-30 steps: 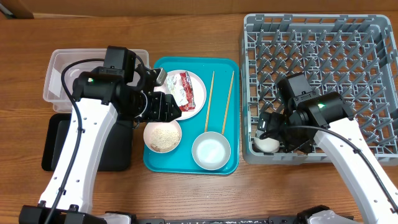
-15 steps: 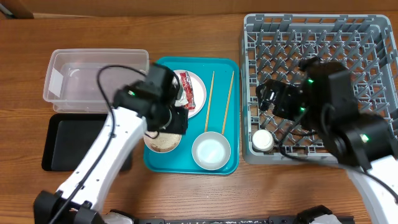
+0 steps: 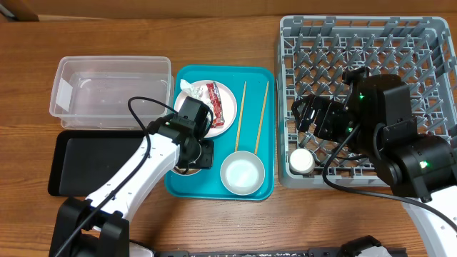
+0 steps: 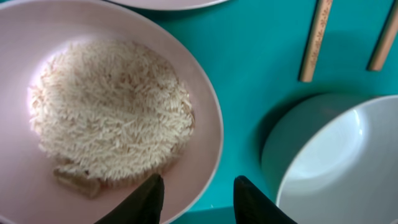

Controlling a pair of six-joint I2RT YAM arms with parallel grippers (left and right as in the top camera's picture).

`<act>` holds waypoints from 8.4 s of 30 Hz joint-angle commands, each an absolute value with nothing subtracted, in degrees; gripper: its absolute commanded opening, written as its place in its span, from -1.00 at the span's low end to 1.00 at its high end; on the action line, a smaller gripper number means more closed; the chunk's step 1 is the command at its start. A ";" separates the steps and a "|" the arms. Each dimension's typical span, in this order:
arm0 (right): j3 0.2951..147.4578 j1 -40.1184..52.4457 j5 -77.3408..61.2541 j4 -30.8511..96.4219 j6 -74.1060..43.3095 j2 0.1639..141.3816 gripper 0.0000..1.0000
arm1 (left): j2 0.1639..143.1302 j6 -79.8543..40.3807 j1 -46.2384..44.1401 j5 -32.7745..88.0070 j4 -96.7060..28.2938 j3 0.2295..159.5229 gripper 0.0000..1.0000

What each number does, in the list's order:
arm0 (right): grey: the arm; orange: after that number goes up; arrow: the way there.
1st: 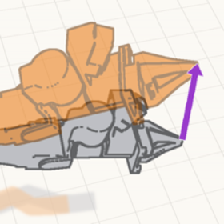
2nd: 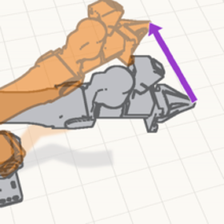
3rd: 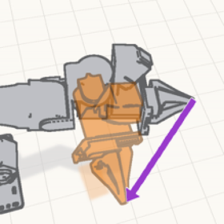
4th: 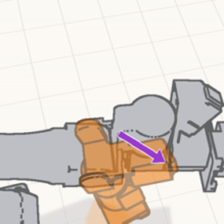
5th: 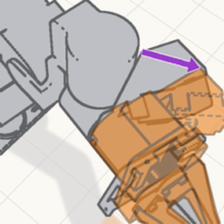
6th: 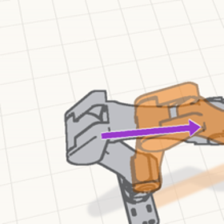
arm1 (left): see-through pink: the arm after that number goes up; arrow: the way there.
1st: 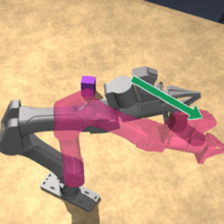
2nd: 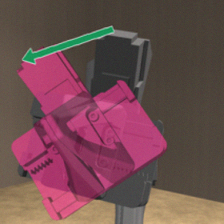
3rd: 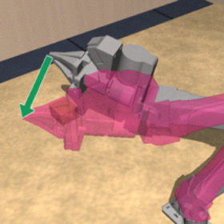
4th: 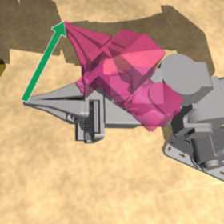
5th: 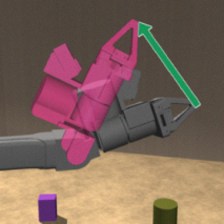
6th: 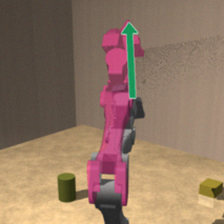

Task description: Sort waste into correct bins and load items into the dishwasher

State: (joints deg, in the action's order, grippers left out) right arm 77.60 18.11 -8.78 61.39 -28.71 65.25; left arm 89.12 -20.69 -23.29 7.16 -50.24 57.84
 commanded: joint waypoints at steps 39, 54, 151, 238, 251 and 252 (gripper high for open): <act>77.95 18.37 -9.13 63.48 -27.00 68.07 1.00 | 84.01 -7.55 3.57 36.80 -65.34 69.95 -0.92; 77.95 18.37 -9.10 63.51 -26.98 68.07 1.00 | 110.28 39.88 36.60 75.07 -91.05 69.65 -0.92; 77.14 18.37 -17.67 64.20 -19.25 68.71 1.00 | 105.47 -23.70 -15.68 0.49 -35.40 77.34 0.49; 77.14 18.37 -16.56 65.65 -19.25 69.78 1.00 | 96.73 -10.28 -7.62 -2.70 -74.91 108.16 -0.04; 77.14 18.37 -16.60 63.13 -19.27 70.17 1.00 | 78.94 -14.17 -18.41 7.51 -86.76 108.16 1.00; 77.14 18.37 -16.60 63.13 -19.27 70.17 1.00 | 78.94 -14.17 -18.41 7.46 -86.76 108.16 1.00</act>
State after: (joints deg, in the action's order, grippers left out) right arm 77.23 18.11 -17.12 63.53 -19.46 70.02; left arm 78.48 -12.84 -17.54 2.70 -86.65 108.05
